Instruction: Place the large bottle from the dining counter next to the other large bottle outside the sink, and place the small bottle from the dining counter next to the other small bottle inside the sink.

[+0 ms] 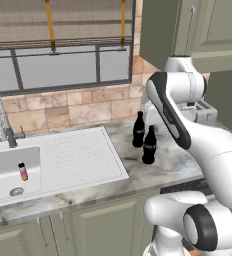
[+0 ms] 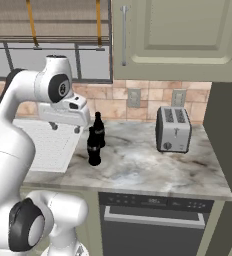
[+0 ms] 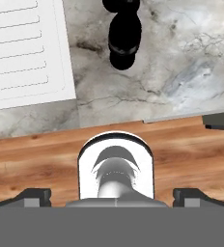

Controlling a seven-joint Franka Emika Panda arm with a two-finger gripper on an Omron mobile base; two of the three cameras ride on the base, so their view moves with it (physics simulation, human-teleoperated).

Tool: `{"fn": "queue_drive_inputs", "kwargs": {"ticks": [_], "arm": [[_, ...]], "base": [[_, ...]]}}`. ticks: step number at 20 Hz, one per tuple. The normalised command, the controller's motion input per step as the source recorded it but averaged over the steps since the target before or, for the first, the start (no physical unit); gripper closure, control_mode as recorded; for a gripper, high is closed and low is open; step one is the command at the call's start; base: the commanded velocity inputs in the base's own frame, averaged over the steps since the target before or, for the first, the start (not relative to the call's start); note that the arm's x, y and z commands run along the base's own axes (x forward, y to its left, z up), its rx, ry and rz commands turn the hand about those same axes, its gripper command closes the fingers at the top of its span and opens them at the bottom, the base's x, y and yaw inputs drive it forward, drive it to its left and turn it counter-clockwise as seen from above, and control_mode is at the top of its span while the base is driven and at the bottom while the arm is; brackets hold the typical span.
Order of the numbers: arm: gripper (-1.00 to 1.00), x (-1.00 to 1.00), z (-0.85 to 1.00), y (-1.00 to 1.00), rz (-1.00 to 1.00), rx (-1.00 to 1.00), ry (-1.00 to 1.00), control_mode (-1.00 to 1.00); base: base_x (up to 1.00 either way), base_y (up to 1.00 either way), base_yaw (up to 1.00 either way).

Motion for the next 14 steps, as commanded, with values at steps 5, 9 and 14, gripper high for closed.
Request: {"fn": "queue_drive_inputs", "kwargs": {"ticks": [5, 9, 14], "arm": [[-1.0, -0.21, -0.08, 0.0, 0.0, 0.0, 0.0, -1.0], [-1.0, -0.06, -0.03, 0.0, 0.0, 0.0, 0.0, -1.0], [-1.0, 0.0, 0.0, 0.0, 0.0, 0.0, 0.0, -1.0]], "base": [[0.0, 0.0, 0.0], [0.0, 0.0, 0.0], [0.0, 0.0, 0.0]]}}
